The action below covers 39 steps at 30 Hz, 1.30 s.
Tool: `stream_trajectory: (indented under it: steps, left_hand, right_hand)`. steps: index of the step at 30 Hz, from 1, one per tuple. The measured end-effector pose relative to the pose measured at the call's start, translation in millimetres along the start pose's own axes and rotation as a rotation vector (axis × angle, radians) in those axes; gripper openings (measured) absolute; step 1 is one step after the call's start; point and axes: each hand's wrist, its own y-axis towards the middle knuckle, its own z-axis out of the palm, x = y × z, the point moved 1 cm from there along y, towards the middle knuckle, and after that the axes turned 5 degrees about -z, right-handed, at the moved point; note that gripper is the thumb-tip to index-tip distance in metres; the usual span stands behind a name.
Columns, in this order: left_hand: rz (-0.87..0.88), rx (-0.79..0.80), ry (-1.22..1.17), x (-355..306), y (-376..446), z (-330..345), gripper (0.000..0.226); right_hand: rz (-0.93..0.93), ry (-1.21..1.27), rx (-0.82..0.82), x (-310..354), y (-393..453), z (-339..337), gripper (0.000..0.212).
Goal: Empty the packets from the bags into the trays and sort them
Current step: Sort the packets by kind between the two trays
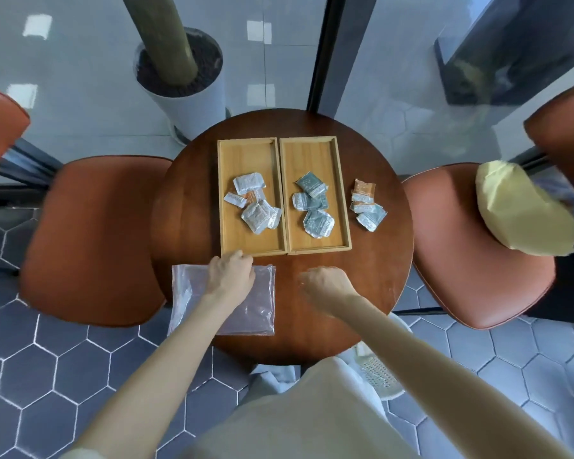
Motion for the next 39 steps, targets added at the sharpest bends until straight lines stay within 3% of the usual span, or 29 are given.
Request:
stream_trajectory:
  steps: [8, 16, 23, 27, 39]
  left_hand:
    - [0.209, -0.118, -0.186, -77.3, 68.9, -32.2, 0.018]
    - [0.349, -0.152, -0.119, -149.8, 138.4, -25.7, 0.013]
    - [0.471, -0.029, 0.007, -182.1, 190.1, -1.3, 0.054]
    - [0.479, 0.076, 0.088, -185.4, 202.9, 11.6, 0.057]
    - [0.485, -0.214, -0.199, -185.7, 205.8, 8.4, 0.018]
  right_hand:
    - [0.340, 0.207, -0.212, -92.2, -3.8, -51.3, 0.027]
    - [0.555, 0.314, -0.380, -166.1, 7.7, -45.4, 0.024]
    - [0.713, 0.468, -0.431, -187.3, 37.3, -26.8, 0.031]
    - [0.817, 0.548, -0.421, -184.0, 54.8, -16.4, 0.037]
    - [0.919, 0.847, -0.553, -187.0, 56.1, -16.2, 0.019]
